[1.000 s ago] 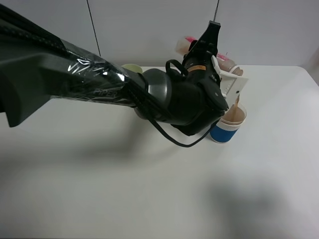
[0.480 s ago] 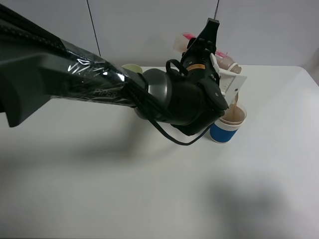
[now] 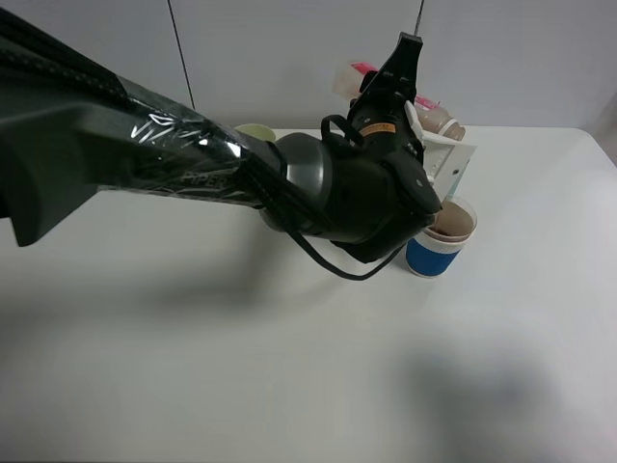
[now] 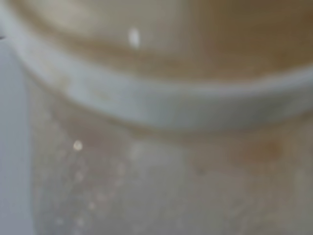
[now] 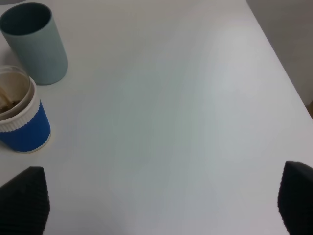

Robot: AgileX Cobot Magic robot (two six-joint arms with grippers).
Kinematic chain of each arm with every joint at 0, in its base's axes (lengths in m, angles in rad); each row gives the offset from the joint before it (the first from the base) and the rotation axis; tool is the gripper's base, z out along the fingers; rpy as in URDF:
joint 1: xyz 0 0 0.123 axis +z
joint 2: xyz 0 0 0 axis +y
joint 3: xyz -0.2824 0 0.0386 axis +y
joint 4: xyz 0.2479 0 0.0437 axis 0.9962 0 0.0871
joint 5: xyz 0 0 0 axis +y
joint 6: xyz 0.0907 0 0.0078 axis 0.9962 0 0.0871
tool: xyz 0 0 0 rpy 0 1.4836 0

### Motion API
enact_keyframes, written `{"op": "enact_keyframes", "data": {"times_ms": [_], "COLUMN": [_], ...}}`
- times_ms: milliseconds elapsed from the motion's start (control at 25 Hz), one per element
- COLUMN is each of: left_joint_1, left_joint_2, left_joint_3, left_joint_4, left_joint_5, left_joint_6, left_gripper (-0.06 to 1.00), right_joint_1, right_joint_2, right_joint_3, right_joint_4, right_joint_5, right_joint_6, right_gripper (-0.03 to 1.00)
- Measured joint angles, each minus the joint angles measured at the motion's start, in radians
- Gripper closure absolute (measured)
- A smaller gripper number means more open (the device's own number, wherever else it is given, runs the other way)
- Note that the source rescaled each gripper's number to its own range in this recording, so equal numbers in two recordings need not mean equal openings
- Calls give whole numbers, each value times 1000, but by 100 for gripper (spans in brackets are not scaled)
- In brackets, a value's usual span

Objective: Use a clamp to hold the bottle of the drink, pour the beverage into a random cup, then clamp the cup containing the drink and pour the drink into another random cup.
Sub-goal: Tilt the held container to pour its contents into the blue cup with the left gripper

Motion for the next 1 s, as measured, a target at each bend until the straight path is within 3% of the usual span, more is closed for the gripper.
{"op": "enact_keyframes", "data": {"times_ms": [1000], "left_joint_1": [0], "left_joint_2": [0], "left_joint_3": [4], "left_joint_4": [125], "left_joint_5": [-10], "left_joint_6": [0], "left_gripper": [92], "right_joint_1": [0], "right_joint_2": [0], "right_joint_3": [0], "right_joint_4": [0], "right_joint_5": [0], "right_joint_6": [0], "right_gripper": [17]}}
